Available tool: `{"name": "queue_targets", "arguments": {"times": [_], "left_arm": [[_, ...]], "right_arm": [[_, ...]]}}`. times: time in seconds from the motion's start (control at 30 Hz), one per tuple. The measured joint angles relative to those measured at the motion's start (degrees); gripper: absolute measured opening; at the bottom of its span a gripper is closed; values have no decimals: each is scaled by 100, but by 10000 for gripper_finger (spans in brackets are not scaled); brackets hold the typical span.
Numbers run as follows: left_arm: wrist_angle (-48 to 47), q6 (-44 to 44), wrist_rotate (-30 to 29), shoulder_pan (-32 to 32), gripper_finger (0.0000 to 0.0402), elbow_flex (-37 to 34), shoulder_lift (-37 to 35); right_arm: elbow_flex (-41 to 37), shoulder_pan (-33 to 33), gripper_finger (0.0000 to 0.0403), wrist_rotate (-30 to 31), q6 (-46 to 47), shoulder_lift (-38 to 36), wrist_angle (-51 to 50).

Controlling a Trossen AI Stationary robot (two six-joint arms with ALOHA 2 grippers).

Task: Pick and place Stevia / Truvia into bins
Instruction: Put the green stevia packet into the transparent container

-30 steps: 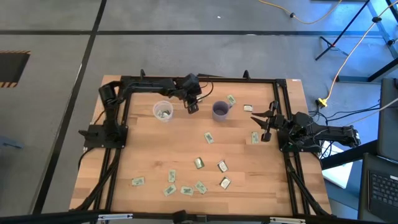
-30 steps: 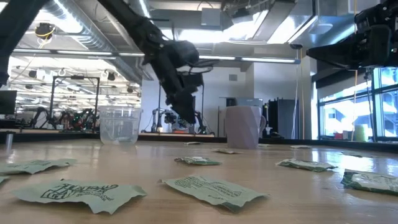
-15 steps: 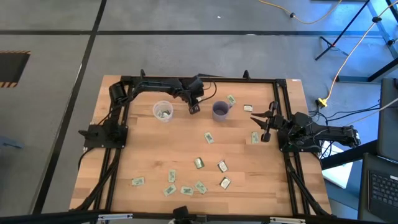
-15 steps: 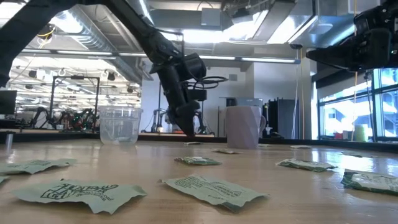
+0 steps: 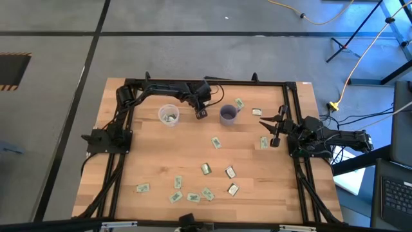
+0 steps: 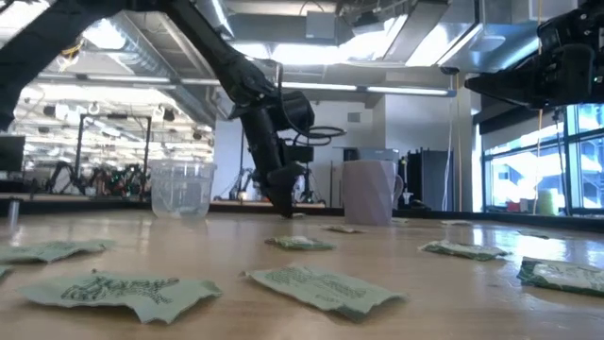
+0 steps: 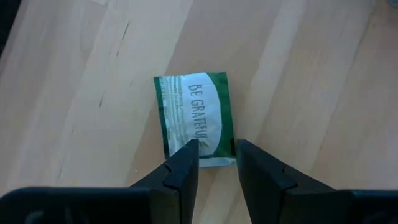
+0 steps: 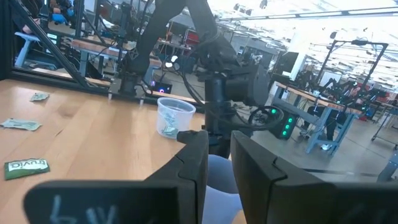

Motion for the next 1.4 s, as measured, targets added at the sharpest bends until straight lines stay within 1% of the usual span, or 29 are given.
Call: {"name": "queue_targets", "arguments": {"times": [0.07,0.27,0.87,1.0,1.17,1.4], "left_arm": [[-2,1,-97,-10,104,0,2],[-18,2,10,2,96,0,9],[-2,2,23,-2,6,-13,22],[-4,2,5,-10,4,-24,-18],[-128,-68,-227,-124,2,-37,-266],[-480,-92,-585,-359,2,-24,-997]], "right_arm": [[0,-1,75,2,0,0,-1],[0,-2,75,2,0,0,-2],[0,0,75,0,1,0,-9],[0,-1,74,1,0,0,-9],[0,-1,75,-1,1,1,-10],[1,0,75,-1,2,1,-4]]}}
